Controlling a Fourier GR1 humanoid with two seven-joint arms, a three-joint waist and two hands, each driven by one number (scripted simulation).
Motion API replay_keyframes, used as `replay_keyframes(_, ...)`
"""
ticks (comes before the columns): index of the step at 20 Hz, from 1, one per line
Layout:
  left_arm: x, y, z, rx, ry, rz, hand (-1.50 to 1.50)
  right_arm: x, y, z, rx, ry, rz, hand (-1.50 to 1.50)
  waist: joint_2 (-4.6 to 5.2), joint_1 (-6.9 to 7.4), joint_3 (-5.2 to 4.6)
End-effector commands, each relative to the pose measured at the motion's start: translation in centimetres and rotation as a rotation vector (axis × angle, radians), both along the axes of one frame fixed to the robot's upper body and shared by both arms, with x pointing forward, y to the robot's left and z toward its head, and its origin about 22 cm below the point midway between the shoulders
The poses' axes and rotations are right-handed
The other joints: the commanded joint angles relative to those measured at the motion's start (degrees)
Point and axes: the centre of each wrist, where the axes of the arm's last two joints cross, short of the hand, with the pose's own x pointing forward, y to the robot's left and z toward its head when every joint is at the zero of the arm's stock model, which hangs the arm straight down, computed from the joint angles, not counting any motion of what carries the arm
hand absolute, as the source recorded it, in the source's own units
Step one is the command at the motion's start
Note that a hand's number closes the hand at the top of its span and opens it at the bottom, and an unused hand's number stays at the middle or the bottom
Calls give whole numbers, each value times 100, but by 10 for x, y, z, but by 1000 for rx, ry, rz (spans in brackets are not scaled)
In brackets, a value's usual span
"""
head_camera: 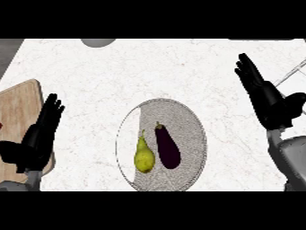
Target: Pick the eggplant from the placemat and place it in the tiered shelf
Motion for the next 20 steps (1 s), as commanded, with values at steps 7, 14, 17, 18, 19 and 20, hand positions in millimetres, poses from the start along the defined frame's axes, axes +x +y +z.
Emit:
replay_keyframes(7,25,-25,16,119,-41,-117,0,15,83,-11,596,276,-50,-150,-52,-370,112)
replay_keyframes(14,27,-57,16,151,-17,-207,0,0,43,-85,-318,21,-464,-150,-188,-204,-143)
replay_keyframes(17,43,-41,18,165,-4,-185,0,-20,61,-107,-215,-59,-495,-150,-180,-202,-141)
replay_keyframes(18,39,-51,15,164,-1,-187,0,-15,56,-96,-152,-67,-482,-150,-194,-183,-142)
replay_keyframes(19,36,-51,15,165,-13,-196,0,-36,66,-108,-95,-78,-436,-150,-197,-198,-140)
replay_keyframes(20,40,-52,16,151,13,-212,0,-23,64,-94,-73,-64,-381,-150,-198,-177,-144)
